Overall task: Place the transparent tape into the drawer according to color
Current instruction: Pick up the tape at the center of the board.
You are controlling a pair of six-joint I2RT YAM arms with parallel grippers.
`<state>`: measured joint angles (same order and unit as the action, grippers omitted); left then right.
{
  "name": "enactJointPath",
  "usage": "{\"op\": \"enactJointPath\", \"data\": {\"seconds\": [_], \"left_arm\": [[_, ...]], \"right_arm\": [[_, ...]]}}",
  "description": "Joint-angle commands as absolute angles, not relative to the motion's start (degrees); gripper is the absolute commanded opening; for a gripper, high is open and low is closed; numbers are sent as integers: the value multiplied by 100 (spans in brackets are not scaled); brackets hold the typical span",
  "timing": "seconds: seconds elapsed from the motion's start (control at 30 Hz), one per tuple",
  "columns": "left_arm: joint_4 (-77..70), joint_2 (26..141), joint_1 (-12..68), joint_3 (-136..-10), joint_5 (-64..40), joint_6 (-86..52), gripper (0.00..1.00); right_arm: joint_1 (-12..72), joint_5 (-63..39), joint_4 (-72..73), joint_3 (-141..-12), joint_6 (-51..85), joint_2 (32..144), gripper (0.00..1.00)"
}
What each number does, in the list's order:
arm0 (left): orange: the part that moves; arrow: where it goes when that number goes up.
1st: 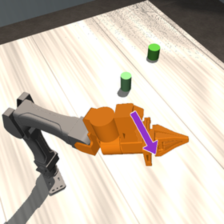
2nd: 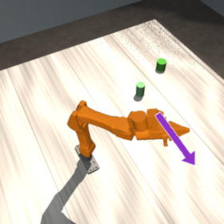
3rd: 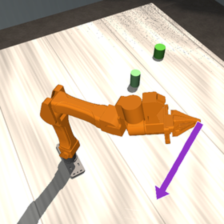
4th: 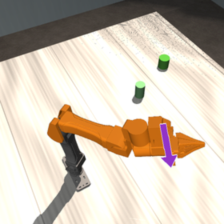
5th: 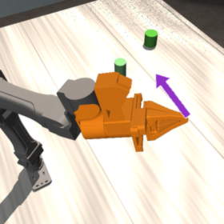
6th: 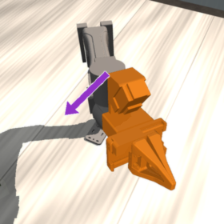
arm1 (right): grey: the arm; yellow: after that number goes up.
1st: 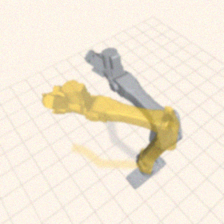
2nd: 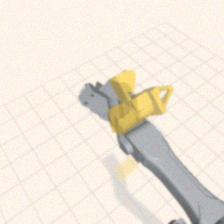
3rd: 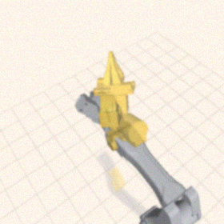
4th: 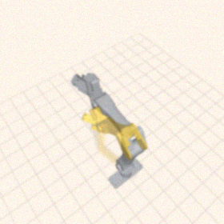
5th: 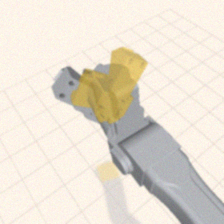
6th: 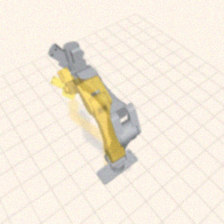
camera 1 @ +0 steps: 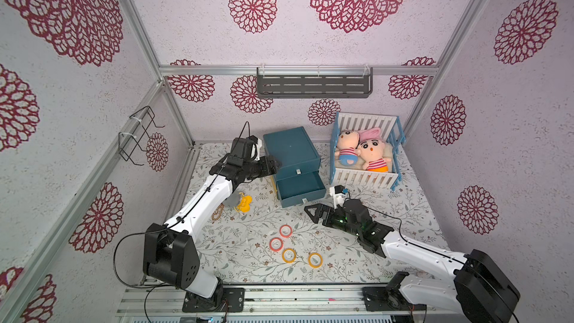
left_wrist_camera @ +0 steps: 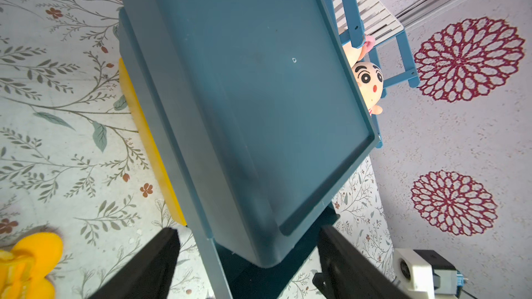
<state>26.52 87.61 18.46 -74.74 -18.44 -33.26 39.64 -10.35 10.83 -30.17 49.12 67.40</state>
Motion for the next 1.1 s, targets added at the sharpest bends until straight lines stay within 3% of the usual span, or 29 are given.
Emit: {"op": "enactJointPath", "data": {"seconds": [0.0,0.23,0.6,0.97,1.07], "left_arm": [[2593,8461,1845,-7312,-1752,-3354,89],[2625,7968,1844,-6946,-1652,-3425,100],[2748,7204,1843,-5991,-1527,-3551,97],[2914,6565,1846,-5247,-1485,-3803,97],[2948,6432,1840,-5118,-1478,-3840,97]], "right_arm": [[3981,-1004,503,-3331,4413,6526,99],[3981,-992,-649,-3864,3671,6517,99],[4173,-958,-2432,-4360,3016,6604,99],[5103,-108,-3686,-4714,3050,7211,99],[5308,22,-3854,-4767,3093,7439,94]]}}
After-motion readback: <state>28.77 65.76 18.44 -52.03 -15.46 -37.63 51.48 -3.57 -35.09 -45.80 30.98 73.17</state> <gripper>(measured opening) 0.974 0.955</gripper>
